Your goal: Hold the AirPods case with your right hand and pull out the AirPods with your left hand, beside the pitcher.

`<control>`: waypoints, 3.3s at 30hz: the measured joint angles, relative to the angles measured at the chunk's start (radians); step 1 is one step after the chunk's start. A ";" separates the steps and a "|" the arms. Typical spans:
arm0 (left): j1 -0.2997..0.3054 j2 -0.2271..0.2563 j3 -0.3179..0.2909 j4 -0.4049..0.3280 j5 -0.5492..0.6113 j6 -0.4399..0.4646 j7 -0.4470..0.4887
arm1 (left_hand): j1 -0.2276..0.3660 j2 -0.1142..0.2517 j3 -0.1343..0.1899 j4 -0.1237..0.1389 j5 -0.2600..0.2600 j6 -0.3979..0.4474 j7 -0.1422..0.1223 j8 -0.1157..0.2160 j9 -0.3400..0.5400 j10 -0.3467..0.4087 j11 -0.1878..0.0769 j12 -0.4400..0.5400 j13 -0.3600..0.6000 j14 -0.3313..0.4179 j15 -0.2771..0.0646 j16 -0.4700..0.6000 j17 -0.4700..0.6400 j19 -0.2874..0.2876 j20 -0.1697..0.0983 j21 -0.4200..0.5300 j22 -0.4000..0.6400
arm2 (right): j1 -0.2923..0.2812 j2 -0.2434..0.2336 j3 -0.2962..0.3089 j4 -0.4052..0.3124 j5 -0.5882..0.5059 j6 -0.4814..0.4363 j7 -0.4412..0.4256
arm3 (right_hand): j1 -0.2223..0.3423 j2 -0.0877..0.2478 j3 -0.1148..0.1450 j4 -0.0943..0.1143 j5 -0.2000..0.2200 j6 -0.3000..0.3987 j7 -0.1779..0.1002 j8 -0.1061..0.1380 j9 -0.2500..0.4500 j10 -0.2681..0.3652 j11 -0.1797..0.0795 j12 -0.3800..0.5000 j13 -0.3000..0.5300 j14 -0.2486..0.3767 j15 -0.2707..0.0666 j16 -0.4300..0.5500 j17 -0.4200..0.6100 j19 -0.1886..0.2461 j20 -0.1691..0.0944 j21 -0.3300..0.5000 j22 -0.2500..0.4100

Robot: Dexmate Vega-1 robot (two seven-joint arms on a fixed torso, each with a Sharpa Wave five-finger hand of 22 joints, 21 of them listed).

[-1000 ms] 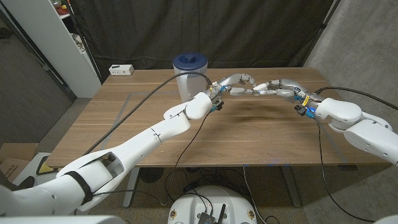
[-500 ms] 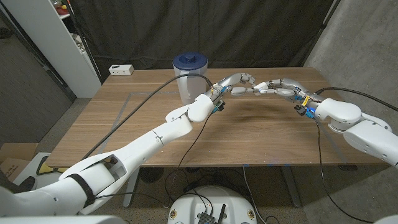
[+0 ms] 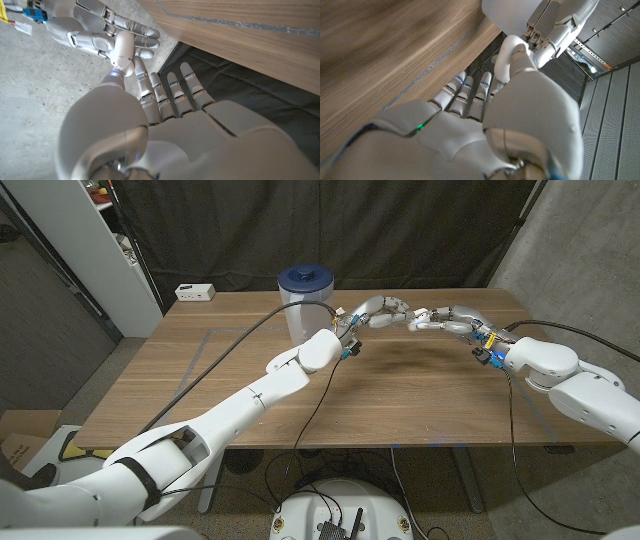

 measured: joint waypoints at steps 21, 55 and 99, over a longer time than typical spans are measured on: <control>-0.018 0.003 -0.004 0.027 -0.103 0.018 -0.064 | -0.066 -0.084 -0.029 0.039 -0.064 0.001 0.026 -0.063 -0.052 0.013 0.020 -0.001 -0.001 0.014 0.000 -0.001 -0.008 0.000 0.007 0.008 -0.003 | 0.005 0.032 0.001 0.038 0.035 0.056 0.036 | -0.006 0.005 0.000 0.000 -0.003 0.016 0.016 0.000 0.000 0.000 0.000 -0.004 0.005 0.000 0.000 0.000 0.000 0.000 0.000 0.000 0.000; 0.044 0.029 -0.019 -0.020 0.007 -0.070 0.063 | -0.031 -0.158 -0.052 -0.063 -0.088 -0.339 -0.094 -0.304 -0.174 -0.122 0.032 -0.086 -0.014 -0.061 0.004 -0.067 -0.033 -0.010 0.020 -0.023 -0.008 | -0.038 0.030 0.018 -0.005 0.025 0.015 -0.056 | -0.006 0.006 0.000 0.000 0.004 0.016 0.016 0.000 0.000 0.011 0.000 -0.004 0.009 0.007 0.002 0.008 0.000 0.005 0.005 0.000 0.000; 0.011 0.000 0.006 0.045 0.127 -0.119 0.133 | 0.004 -0.165 -0.060 -0.109 -0.073 -0.055 -0.145 -0.203 -0.165 -0.096 -0.004 -0.086 0.005 -0.065 0.000 -0.071 -0.021 -0.015 0.014 -0.039 -0.005 | -0.079 0.076 0.036 -0.070 -0.047 0.032 -0.159 | -0.003 0.005 0.003 -0.003 0.004 0.032 0.039 0.000 0.000 0.032 0.000 -0.004 0.014 0.036 0.001 0.019 0.005 0.005 0.005 0.000 0.000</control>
